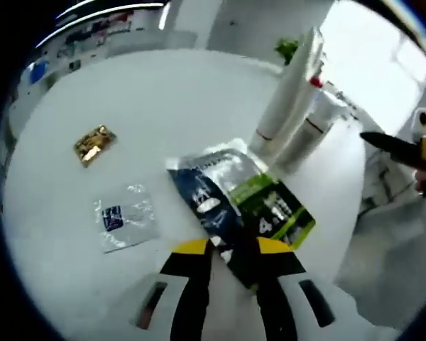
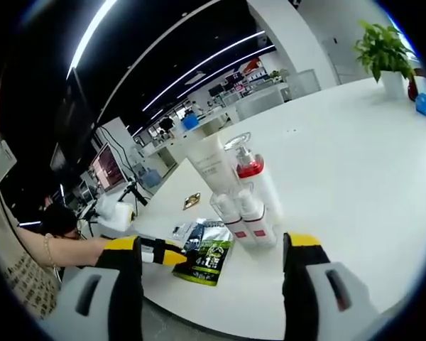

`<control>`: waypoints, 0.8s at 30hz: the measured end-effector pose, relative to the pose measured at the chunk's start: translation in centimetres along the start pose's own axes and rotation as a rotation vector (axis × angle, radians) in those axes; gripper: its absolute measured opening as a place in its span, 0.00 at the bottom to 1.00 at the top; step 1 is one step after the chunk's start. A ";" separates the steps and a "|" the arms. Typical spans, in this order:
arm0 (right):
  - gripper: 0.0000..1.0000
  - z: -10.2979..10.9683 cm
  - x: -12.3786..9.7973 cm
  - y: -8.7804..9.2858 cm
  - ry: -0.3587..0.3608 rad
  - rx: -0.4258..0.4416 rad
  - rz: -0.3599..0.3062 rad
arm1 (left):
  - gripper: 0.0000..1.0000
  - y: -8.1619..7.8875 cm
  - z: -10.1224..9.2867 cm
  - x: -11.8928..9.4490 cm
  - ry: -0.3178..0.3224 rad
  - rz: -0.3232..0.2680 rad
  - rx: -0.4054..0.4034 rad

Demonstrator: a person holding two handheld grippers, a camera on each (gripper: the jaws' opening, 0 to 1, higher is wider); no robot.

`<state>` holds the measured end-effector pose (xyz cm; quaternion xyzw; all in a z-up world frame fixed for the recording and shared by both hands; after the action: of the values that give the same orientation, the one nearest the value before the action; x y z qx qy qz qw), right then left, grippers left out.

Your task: Arrange the skincare products in the storage area until every visible bottle or jar stands upright without overlapping.

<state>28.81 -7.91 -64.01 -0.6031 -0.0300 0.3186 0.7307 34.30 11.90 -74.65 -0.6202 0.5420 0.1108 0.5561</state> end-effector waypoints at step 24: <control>0.82 -0.1 -0.1 -0.1 0.008 0.006 -0.008 | 0.53 -0.6 -1.5 2.5 -0.020 0.016 0.278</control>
<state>28.78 -8.05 -63.90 -0.6020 -0.0287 0.3132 0.7340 35.02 9.22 -75.63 -0.5315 0.5514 0.0452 0.6414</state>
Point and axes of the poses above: the point that each gripper's makers call its tool centre point, and the gripper's own axes: x roughly forward along the fingers, z roughly to its left, y roughly out of its underside, the point moved 3 cm from there along -x, roughly backward along the fingers, and after that the axes turned 13 degrees about -x, right-handed, at the moved point
